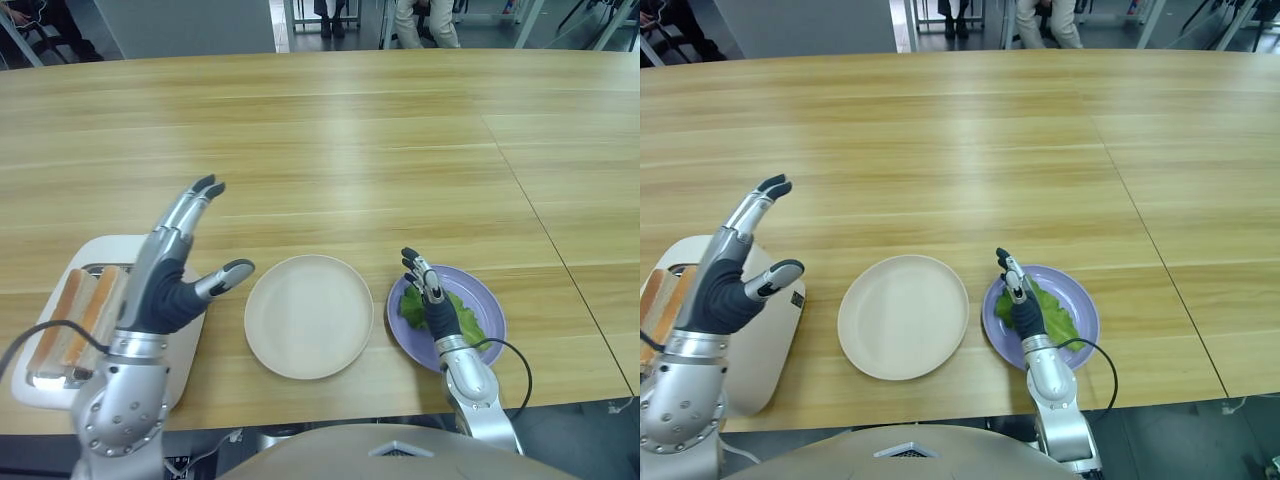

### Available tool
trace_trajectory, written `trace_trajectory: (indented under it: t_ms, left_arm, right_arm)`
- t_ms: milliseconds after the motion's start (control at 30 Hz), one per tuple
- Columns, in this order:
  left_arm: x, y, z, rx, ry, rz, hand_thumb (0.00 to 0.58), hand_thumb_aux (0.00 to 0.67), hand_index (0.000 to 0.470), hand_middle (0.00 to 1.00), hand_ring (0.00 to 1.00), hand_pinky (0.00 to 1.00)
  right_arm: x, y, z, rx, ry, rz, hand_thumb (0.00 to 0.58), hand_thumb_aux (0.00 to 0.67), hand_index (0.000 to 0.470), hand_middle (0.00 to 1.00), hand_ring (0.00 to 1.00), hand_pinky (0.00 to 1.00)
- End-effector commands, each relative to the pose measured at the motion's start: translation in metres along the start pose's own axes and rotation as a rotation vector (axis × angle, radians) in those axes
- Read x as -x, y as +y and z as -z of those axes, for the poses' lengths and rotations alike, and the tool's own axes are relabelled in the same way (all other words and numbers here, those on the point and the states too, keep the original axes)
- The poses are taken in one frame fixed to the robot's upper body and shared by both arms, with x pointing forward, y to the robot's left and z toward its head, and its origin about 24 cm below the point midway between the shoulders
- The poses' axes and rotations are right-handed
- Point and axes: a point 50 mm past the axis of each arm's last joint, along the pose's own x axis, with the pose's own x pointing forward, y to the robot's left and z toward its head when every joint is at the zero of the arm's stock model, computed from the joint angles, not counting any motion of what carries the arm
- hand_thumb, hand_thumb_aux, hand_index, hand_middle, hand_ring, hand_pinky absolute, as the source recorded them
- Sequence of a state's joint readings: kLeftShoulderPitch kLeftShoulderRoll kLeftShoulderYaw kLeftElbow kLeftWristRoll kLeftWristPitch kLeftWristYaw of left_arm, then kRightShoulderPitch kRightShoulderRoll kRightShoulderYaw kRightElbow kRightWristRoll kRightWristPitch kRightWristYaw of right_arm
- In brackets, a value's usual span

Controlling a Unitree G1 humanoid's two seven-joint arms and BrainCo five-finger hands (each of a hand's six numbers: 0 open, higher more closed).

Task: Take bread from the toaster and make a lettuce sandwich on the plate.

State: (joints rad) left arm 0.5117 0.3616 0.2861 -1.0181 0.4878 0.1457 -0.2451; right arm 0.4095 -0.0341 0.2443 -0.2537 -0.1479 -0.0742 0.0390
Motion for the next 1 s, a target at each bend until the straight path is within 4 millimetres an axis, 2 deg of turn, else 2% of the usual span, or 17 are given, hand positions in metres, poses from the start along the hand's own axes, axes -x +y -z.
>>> trace_trajectory:
  t_ms: [33,233,367,467,700,900,1000]
  left_arm:
    - [0.002,0.029,0.008,-0.209,0.056,-0.054,0.000,0.000,0.000,0.00,0.00,0.00]
    - [0.009,0.069,0.037,-0.501,0.186,-0.079,0.000,0.000,0.000,0.00,0.00,0.00]
    - [0.016,0.093,0.053,-0.600,0.268,-0.119,0.000,0.000,0.000,0.00,0.00,0.00]
    - [0.023,0.102,0.064,-0.650,0.341,-0.109,0.000,0.000,0.000,0.00,0.00,0.00]
    - [0.044,0.100,0.094,-0.748,0.505,0.038,0.000,0.000,0.000,0.00,0.00,0.00]
    - [0.057,0.082,0.110,-0.748,0.578,0.204,0.000,0.000,0.000,0.00,0.00,0.00]
    - [0.059,0.078,0.113,-0.747,0.588,0.234,0.000,0.000,0.000,0.00,0.00,0.00]
  right_arm:
    - [0.003,0.000,-0.007,0.010,-0.012,0.023,0.000,0.000,0.000,0.00,0.00,0.00]
    - [0.006,0.001,-0.008,0.004,-0.013,0.044,0.000,0.000,0.000,0.00,0.00,0.00]
    - [0.005,0.001,-0.009,0.015,-0.020,0.043,0.000,0.000,0.000,0.00,0.00,0.00]
    - [0.004,0.000,-0.009,0.020,-0.022,0.040,0.000,0.000,0.000,0.00,0.00,0.00]
    - [0.005,-0.004,-0.009,0.030,-0.027,0.050,0.000,0.000,0.000,0.00,0.00,0.00]
    - [0.005,-0.007,-0.008,0.032,-0.027,0.052,0.000,0.000,0.000,0.00,0.00,0.00]
    - [0.006,-0.008,-0.008,0.030,-0.024,0.057,0.000,0.000,0.000,0.00,0.00,0.00]
